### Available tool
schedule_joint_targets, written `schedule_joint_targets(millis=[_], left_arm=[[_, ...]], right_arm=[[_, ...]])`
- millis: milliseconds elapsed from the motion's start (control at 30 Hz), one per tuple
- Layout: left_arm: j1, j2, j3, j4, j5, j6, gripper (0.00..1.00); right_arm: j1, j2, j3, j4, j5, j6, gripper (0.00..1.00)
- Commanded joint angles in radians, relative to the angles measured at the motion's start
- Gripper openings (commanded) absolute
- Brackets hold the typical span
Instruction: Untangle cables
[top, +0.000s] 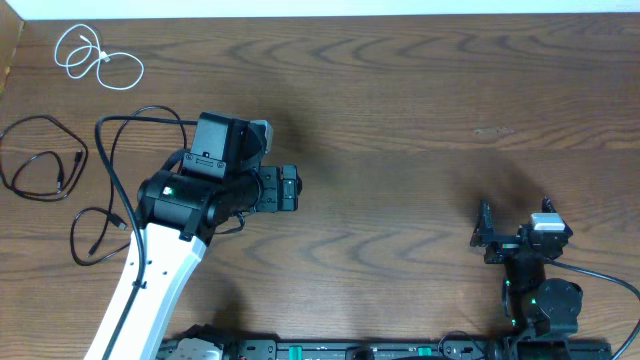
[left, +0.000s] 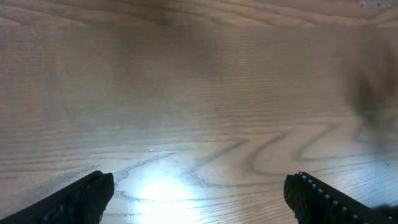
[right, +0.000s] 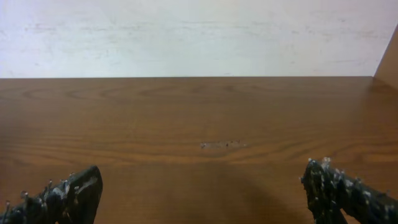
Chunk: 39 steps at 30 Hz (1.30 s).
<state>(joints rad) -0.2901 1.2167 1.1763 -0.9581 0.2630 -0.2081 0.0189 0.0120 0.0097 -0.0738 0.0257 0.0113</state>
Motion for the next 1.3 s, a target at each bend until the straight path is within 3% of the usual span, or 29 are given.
schedule_joint_targets(millis=[0, 433, 900, 1267], left_arm=[[-0.002, 0.001, -0.004, 0.001, -0.006, 0.013, 0.93], [-0.002, 0.001, -0.004, 0.001, -0.006, 0.013, 0.93], [-0.001, -0.001, -0.021, -0.144, -0.007, 0.010, 0.93], [0.132, -0.170, -0.254, -0.076, 0.001, 0.012, 0.93]], right_arm=[[-0.005, -0.006, -0.005, -0.001, 0.001, -0.001, 0.99], [-0.005, -0.006, -0.005, 0.000, 0.001, -0.001, 0.99], [-0.005, -0.006, -0.005, 0.000, 0.001, -0.002, 0.99], [-0.005, -0.006, -0.005, 0.000, 0.001, -0.002, 0.99]])
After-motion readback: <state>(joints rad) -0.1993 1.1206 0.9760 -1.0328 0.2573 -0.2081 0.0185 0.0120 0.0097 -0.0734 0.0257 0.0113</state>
